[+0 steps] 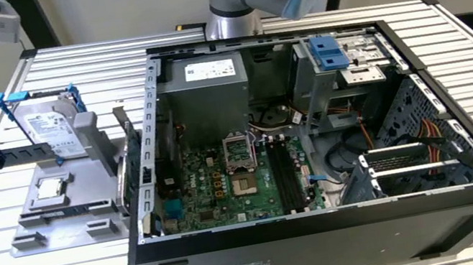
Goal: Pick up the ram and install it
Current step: 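Pick up the ram and move it above insertion slot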
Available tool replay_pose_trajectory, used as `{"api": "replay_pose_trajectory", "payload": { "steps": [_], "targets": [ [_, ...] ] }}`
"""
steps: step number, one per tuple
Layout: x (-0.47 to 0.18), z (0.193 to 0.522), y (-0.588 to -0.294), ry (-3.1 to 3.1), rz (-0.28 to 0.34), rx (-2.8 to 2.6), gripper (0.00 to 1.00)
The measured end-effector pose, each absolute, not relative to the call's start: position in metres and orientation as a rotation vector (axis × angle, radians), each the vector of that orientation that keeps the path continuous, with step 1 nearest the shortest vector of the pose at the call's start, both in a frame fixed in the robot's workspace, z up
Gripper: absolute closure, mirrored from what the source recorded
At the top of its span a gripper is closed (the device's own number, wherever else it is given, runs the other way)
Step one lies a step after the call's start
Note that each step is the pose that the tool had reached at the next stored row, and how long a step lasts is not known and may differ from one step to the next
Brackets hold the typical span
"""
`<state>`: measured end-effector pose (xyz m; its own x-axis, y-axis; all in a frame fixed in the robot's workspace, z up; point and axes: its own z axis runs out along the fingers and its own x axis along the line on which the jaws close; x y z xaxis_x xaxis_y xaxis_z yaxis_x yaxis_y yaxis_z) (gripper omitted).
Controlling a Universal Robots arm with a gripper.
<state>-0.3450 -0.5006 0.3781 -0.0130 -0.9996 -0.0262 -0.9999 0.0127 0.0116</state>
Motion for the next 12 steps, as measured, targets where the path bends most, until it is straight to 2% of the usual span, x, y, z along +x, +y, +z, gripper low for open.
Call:
{"api": "replay_pose_trajectory", "payload": {
  "steps": [12],
  "targets": [
    [-0.325,0.378,-0.501,2.228,0.042,-2.199,1.00]
  ]
}}
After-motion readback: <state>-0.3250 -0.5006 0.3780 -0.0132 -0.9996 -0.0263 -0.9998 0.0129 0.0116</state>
